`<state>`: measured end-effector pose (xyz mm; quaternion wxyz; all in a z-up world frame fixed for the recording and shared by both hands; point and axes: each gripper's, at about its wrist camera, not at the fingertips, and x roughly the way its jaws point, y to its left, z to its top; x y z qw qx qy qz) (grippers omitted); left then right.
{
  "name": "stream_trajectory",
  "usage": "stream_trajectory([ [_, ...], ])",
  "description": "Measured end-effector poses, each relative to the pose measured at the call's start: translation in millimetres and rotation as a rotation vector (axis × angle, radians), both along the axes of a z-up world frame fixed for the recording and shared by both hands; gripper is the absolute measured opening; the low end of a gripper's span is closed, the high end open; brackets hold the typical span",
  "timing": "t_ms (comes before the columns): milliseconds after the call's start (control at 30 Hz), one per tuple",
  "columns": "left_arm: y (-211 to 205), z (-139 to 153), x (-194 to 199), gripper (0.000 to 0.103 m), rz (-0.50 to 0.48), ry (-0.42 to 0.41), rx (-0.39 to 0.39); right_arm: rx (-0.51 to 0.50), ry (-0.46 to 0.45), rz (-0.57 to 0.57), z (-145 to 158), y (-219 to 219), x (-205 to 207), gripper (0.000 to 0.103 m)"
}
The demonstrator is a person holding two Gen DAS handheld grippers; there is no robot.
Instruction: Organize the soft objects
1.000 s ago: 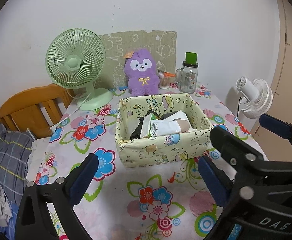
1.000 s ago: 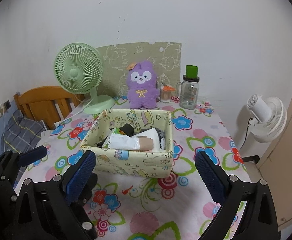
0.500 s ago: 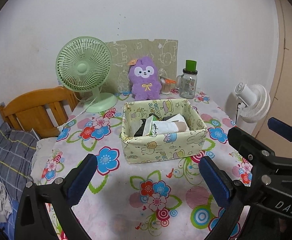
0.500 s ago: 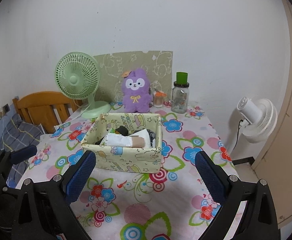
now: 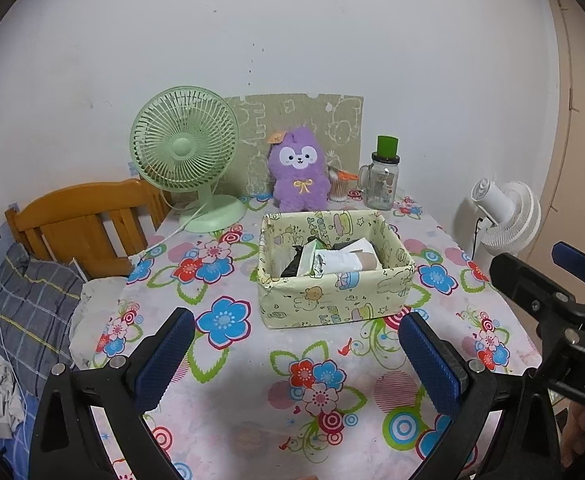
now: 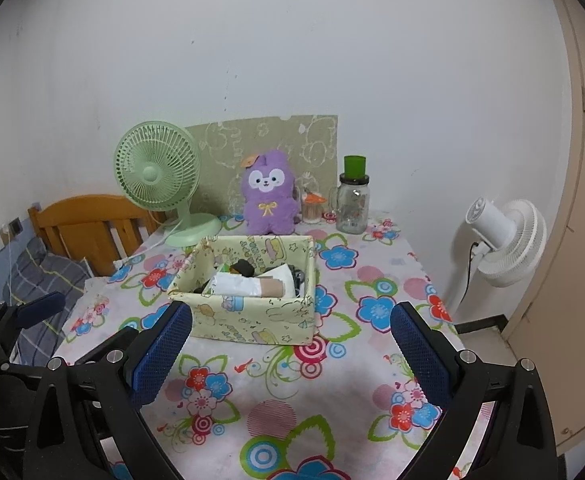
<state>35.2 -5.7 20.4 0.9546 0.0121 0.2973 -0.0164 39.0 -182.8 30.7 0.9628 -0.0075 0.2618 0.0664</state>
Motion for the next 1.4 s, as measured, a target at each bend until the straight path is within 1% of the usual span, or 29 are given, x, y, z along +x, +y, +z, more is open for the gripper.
stream_trajectory([
  [167, 1.5, 6.3, -8.8, 0.103, -0.002, -0.029, 0.002, 0.013, -0.02, -0.022, 4.7, -5.5, -7.0, 0.101],
  [400, 4.6, 15.6, -20.5, 0.103, 0.009, -0.063, -0.002, 0.006, -0.036, -0.026, 9.8, -8.9, -16.6, 0.101],
  [1033, 4.0, 13.1, -24.2, 0.103, 0.018, -0.056, -0.004, 0.021, -0.008, -0.028, 4.0, -13.5, -21.4, 0.101],
  [1400, 5.0, 12.1, -25.0, 0.103, 0.028, -0.056, 0.0, 0.022, -0.008, -0.022, 3.9, -12.5, -20.8, 0.101],
])
